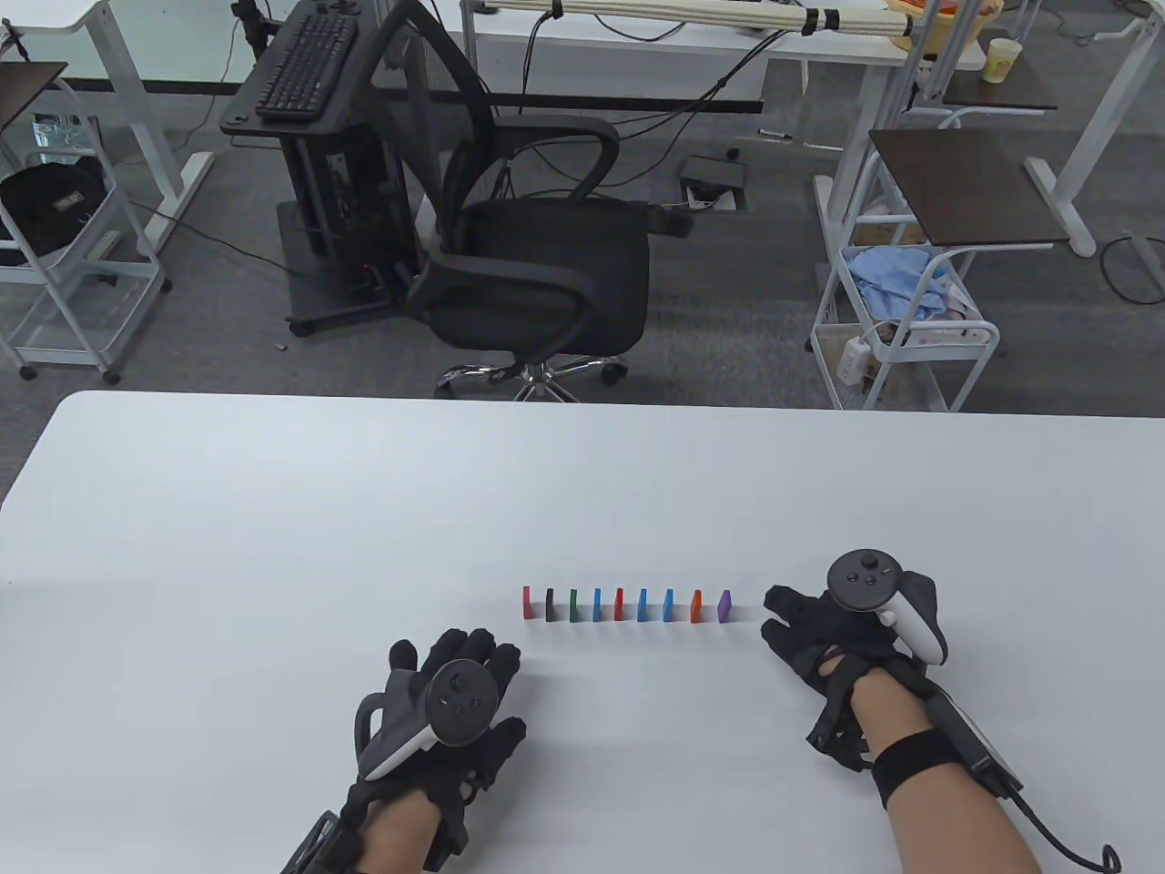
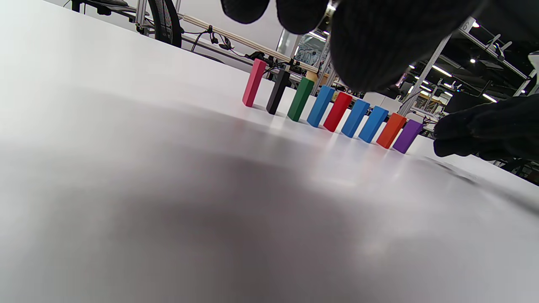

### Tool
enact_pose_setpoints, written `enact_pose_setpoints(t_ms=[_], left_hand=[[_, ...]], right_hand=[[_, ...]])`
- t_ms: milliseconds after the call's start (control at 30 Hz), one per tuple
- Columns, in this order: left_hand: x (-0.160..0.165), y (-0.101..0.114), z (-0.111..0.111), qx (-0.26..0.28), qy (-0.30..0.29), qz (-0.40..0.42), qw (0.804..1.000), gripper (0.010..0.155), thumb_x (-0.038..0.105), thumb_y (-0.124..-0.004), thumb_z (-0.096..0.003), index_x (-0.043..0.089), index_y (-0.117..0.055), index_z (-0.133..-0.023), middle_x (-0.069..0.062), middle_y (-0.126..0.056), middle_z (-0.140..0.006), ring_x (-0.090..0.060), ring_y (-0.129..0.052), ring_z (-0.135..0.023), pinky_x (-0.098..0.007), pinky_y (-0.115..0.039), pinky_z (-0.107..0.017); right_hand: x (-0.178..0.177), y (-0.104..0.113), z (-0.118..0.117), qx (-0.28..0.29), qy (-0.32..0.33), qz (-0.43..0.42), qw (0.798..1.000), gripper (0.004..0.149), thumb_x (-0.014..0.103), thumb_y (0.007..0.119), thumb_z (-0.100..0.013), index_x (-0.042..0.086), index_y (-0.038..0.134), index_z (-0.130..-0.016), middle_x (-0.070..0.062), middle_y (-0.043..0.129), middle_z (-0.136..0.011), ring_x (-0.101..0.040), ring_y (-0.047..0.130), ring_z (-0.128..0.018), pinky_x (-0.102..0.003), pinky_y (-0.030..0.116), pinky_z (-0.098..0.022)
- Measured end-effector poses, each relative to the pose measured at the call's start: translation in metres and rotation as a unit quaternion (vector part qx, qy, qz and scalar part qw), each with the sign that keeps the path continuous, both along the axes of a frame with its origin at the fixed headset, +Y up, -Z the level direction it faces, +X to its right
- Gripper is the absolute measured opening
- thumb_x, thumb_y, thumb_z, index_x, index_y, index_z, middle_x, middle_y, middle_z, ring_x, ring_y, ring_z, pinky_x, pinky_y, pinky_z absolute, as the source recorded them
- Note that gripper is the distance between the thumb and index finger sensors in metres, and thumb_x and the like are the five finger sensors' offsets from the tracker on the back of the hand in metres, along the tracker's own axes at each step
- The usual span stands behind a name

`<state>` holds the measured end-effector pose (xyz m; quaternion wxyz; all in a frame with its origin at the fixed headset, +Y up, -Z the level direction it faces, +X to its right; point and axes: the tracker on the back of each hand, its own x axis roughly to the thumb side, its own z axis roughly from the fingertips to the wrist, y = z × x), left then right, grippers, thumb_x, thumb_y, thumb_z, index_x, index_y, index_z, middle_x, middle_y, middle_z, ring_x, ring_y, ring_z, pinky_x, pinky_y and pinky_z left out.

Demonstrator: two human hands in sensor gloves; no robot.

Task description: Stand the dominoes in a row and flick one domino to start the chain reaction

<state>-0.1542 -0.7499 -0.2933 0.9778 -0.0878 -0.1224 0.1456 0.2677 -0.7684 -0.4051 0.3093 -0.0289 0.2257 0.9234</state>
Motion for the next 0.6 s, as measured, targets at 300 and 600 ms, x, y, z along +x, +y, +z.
enact_pose_setpoints(t_ms=[300, 600], left_hand=[[0.002, -0.001, 0.000, -0.003, -0.007, -0.004, 1.000, 0.074, 0.047, -0.081, -0.0455, 0.025, -0.044, -0.105, -0.011, -0.032, -0.119, -0.040, -0.027, -0.111, -0.074, -0.005, -0.067], [0.003, -0.002, 0.000, -0.003, -0.011, -0.006, 1.000, 0.074, 0.047, -0.081, -0.0455, 0.025, -0.044, -0.105, -0.011, -0.032, -0.118, -0.040, -0.028, -0.111, -0.074, -0.005, -0.067]], right_hand=[[-0.013, 0.001, -0.019, 0.055, -0.035, 0.039, 0.997, 0.049, 0.031, 0.078, -0.053, 0.024, 0.058, -0.097, -0.010, 0.065, -0.105, -0.048, 0.030, -0.101, -0.066, 0.011, -0.072], [-0.037, 0.010, -0.028, 0.119, -0.055, 0.080, 0.988, 0.049, 0.016, 0.080, -0.050, 0.020, 0.061, -0.095, -0.011, 0.080, -0.091, -0.042, 0.053, -0.094, -0.066, 0.021, -0.073]])
